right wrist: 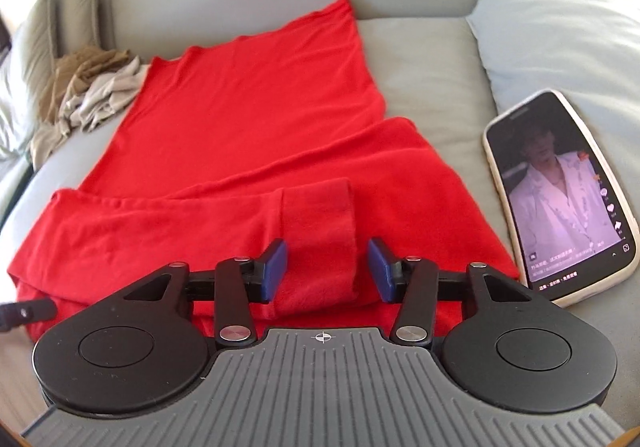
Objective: Fold clothes
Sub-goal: 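Release the folded sleeve and withdraw the left gripper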
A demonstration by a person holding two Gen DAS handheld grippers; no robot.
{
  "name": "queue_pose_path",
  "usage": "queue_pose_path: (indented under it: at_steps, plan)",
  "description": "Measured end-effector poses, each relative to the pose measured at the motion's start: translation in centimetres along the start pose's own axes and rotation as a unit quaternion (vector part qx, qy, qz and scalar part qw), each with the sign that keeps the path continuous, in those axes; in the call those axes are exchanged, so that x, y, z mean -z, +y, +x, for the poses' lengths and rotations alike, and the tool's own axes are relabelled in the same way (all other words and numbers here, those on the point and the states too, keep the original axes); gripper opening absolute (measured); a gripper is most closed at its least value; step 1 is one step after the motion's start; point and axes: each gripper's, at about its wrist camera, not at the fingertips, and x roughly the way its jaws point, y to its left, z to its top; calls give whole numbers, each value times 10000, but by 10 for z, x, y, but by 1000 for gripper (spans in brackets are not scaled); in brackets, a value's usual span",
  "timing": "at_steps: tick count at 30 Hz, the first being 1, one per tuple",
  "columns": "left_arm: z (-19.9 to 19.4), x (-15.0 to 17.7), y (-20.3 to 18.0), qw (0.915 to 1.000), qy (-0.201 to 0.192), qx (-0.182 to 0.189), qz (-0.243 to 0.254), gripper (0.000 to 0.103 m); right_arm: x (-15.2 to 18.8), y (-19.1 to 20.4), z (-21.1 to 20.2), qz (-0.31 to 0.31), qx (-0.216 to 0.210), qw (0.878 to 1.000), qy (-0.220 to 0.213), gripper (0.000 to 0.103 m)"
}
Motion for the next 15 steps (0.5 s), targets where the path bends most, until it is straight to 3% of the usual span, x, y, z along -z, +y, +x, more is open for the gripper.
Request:
queue_pose_path:
  at_steps: [3,5,7,11,15]
  plan:
    - [4,0,-3,10000,53,-46,60,32,4,12,-1,-343,257,9991,-27,49]
    - [4,1,-4,9999,45,-55,87,35,4,17,-3,-434,251,9987,-69,38]
    - [3,2,-4,10000,42,-47,70,35,4,21,-6,-517,233,9983,-113,14]
    - [1,2,0,10000,49,-39,-35,35,6,34,-15,-890,330,9949,-336,10]
    - [-2,1,5,9998,90,1,-167,35,-4,37,-44,-1020,460,9900,-856,10]
